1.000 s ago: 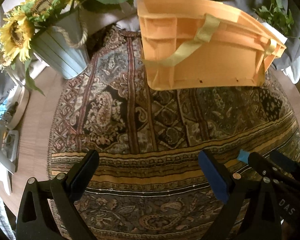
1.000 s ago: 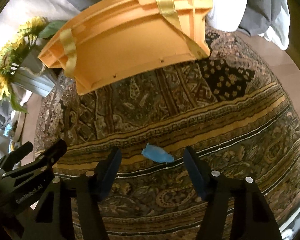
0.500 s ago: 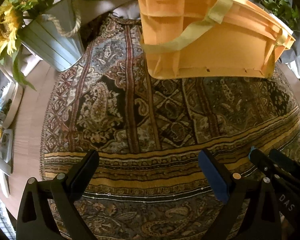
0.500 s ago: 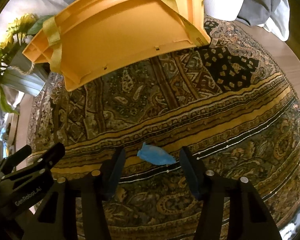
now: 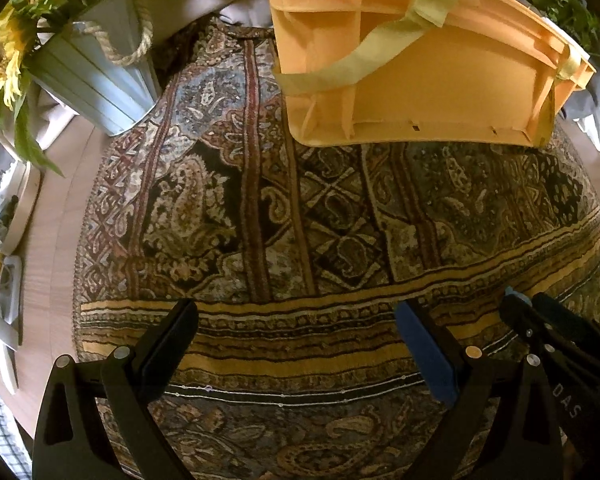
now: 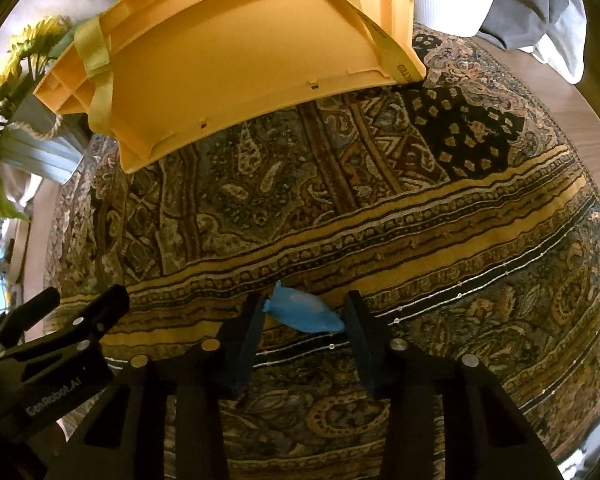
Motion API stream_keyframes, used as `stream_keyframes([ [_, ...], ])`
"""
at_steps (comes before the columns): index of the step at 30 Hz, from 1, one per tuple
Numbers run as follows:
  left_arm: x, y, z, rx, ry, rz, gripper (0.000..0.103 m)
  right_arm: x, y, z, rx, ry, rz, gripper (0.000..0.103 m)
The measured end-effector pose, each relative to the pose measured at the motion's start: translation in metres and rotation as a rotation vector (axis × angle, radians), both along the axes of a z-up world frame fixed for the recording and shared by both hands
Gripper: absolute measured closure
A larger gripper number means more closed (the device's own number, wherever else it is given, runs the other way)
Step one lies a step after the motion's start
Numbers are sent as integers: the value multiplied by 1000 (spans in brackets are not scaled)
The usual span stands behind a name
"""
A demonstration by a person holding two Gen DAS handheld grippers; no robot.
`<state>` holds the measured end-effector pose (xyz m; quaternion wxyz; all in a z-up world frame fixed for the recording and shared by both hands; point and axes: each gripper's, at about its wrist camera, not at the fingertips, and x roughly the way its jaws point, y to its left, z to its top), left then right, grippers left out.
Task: Organize objects
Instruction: 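Close the right tool on the blue plush fish, then lift the blue fish with the right tool and carry it over the crate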
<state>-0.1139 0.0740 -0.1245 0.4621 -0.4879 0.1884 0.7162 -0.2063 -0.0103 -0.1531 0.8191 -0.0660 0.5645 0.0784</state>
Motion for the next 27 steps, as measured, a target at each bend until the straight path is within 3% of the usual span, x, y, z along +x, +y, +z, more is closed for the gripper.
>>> stream_keyframes([
  [14,2,-2,15,22,-1,30,2,5,3,17,-1,-39,29,62],
  [27,-2,-12,58,98,25,105,2,11,10,63,17,-124,99,62],
])
